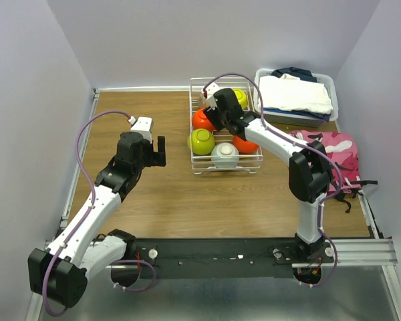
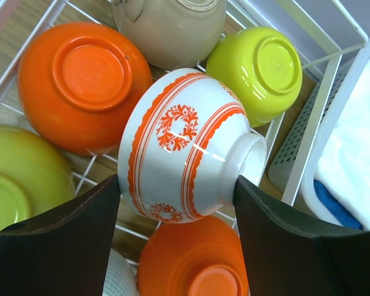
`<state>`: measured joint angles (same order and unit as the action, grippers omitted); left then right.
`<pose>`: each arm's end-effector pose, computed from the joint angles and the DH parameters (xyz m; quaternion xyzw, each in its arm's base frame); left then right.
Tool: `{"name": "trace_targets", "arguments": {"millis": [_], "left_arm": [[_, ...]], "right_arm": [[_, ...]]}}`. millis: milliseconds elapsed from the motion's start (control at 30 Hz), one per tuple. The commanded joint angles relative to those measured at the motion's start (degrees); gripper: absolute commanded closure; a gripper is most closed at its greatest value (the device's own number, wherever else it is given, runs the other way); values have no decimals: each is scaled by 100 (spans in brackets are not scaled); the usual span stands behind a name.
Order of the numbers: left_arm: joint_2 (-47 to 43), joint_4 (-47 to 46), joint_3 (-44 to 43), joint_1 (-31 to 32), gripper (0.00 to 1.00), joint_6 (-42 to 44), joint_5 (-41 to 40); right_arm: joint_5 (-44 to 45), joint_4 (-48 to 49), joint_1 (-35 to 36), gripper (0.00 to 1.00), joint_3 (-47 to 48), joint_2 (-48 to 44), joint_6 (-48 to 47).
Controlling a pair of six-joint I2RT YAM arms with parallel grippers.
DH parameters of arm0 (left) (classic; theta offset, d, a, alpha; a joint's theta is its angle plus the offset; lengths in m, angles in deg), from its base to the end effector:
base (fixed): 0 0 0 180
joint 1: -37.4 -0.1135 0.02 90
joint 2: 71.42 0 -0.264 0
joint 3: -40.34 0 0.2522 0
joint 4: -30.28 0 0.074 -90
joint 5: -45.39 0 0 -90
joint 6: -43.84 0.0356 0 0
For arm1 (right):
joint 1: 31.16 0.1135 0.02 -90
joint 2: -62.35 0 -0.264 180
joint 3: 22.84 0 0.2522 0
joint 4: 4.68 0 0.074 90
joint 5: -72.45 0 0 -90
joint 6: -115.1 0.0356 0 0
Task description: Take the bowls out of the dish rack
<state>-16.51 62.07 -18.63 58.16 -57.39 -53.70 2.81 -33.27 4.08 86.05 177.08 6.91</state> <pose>0.2044 -0.0715 0.2966 0.0300 0.8537 -0.0768 0.5142 0.3909 0.2610 0.2669 -0.3179 0.8149 -0.0866 0.4769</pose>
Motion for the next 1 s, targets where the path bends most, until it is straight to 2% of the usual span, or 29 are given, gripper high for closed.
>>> {"name": "trace_targets", "arguments": {"millis": [0,333,467,667,833,967], "left_arm": [[-104,-158,47,34,1,-143,398],[-113,-624,-41,-10,1,-687,1056],[-34,-1080,3,-27,1,-1276,1504],[274,-1941,126,-27,1,-2357,1690],[739,-2759,144,-19,1,-3174,2041],[1108,-3137,21,-19,1,-3683,2218]], "right_arm": [[-225,384,-53,67,-214,-575,825],[-498,990,-141,67,-1040,-1366,2266],[-717,1306,-228,67,-1400,-1717,2645],[-1261,1886,-299,67,-1980,-2315,3181],[-1701,2203,-308,67,-2297,-2640,3629],[-2157,2834,-308,67,-2736,-2904,4060]]}}
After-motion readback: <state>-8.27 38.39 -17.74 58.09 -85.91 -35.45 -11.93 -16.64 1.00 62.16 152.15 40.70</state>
